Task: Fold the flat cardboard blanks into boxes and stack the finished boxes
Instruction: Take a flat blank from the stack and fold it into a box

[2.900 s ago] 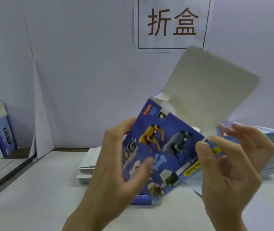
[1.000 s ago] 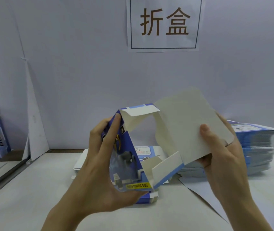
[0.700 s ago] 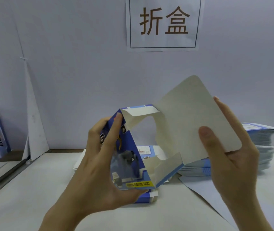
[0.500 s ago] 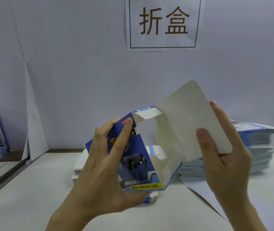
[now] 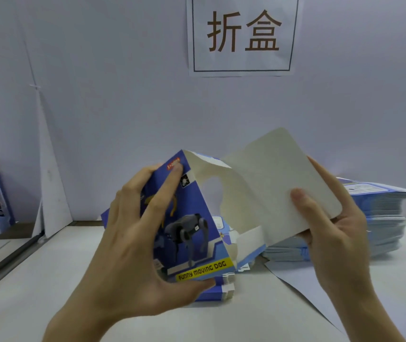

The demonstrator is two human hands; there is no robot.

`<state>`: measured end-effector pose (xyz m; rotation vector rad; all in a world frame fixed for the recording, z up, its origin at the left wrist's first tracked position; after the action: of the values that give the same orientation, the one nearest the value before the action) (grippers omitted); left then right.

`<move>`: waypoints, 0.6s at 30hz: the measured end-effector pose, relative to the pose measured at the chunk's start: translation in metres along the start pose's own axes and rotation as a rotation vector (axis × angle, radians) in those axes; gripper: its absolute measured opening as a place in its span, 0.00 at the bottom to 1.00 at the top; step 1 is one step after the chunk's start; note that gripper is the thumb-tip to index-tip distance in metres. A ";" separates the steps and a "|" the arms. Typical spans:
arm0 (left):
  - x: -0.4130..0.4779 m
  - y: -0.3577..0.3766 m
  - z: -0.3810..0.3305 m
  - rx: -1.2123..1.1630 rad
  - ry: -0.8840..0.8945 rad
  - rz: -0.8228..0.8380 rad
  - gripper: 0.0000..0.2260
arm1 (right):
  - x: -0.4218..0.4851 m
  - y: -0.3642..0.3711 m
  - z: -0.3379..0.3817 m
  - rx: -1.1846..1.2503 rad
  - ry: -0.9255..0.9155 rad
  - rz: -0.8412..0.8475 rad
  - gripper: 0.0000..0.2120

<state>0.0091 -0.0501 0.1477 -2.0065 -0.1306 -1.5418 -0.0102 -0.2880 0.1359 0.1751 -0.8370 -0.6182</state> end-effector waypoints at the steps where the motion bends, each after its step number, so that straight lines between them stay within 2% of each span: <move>1: 0.000 0.000 0.000 0.006 -0.009 0.001 0.52 | -0.001 -0.001 0.003 -0.062 -0.052 -0.015 0.18; 9: -0.004 0.006 0.003 -0.015 -0.079 0.025 0.51 | -0.006 -0.001 0.010 -0.178 -0.230 -0.035 0.21; 11: -0.005 0.010 0.002 0.033 -0.064 0.029 0.51 | -0.006 0.000 0.008 -0.173 -0.218 -0.015 0.22; 13: -0.005 0.014 0.002 0.074 -0.040 0.037 0.50 | -0.004 0.003 0.004 -0.096 -0.138 0.020 0.18; 16: -0.006 0.021 0.002 0.103 0.002 0.067 0.50 | -0.003 0.011 -0.017 0.104 0.182 0.092 0.15; 18: -0.007 0.025 0.000 0.082 0.020 0.081 0.50 | -0.006 0.014 -0.027 0.147 0.332 0.134 0.14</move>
<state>0.0173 -0.0682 0.1316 -1.9091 -0.1013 -1.4813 0.0125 -0.2751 0.1194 0.3429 -0.5666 -0.3871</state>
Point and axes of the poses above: each hand's wrist, its own x-axis towards the middle knuckle, its own y-axis out of the palm, z = x × y, the point moved 10 cm from there along x, towards the middle knuckle, and after that the axes turned 11 degrees about -z, right-handed, at the moved point
